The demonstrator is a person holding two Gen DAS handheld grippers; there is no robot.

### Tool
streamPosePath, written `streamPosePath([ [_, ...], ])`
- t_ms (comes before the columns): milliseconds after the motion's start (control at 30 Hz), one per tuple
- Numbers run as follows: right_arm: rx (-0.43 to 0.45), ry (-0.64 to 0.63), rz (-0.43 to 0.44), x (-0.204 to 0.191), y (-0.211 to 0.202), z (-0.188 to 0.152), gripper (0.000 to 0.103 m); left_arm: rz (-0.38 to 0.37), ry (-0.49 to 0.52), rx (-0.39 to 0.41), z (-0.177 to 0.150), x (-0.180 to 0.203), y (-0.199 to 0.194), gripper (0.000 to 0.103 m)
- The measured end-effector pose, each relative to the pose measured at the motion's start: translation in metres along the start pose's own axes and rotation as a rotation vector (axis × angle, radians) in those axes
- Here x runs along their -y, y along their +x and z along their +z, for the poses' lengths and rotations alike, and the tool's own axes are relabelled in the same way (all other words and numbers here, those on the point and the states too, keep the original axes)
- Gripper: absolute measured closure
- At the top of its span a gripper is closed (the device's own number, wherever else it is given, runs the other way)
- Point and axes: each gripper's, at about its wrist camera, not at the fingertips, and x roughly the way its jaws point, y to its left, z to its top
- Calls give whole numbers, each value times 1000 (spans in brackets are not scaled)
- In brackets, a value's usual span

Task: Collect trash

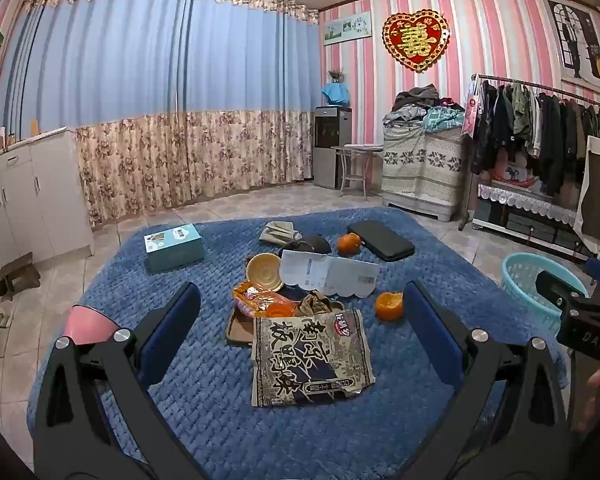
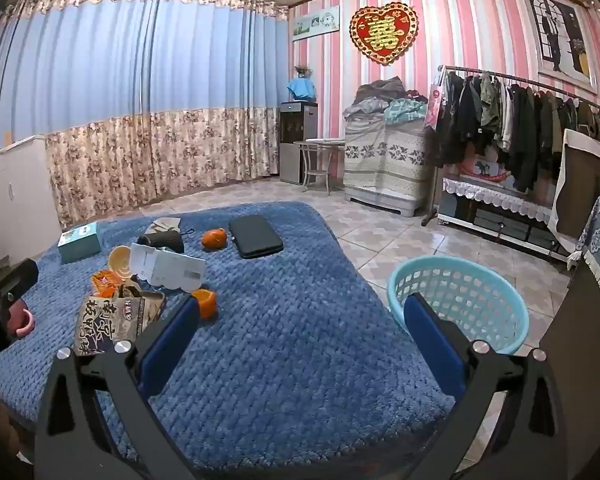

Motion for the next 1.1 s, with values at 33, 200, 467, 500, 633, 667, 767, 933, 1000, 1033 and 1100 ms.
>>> streamPosePath([
  [33, -3, 0, 0, 0, 0, 0, 4, -1, -2, 0, 0, 0, 0, 5],
  [200, -5, -6, -2, 0, 0, 0, 4, 4, 7, -3, -1, 3, 0, 5],
  [467, -4, -12, -6, 0, -1, 2, 4, -3, -7, 0, 0, -1, 0, 5],
  [500, -3, -14, -7, 0, -1, 2, 4, -3, -6, -1, 0, -2, 1, 5],
  [633, -3, -12, -7, 1, -1, 1, 4, -2, -5, 3, 0, -1, 0, 5],
  [667, -3, -11, -8, 2, -1, 1, 4, -2, -6, 3, 0, -2, 0, 5],
  [767, -4, -16, -9, 2, -1, 0, 4, -3, -3, 3, 6, -2, -3, 5],
  [933, -4, -15, -10, 3, -2, 2, 4, -4, 0, 1, 13, -3, -6, 5],
  [1000, -3, -16, -11, 3, -2, 2, 4, -4, 0, 2, 13, -2, -6, 5],
  [1033, -4, -15, -10, 4, -2, 3, 4, -4, 0, 2, 14, -2, -7, 5],
  [1100, -3, -13, -9, 4, -3, 3, 4, -3, 2, 1, 13, -2, -7, 5],
])
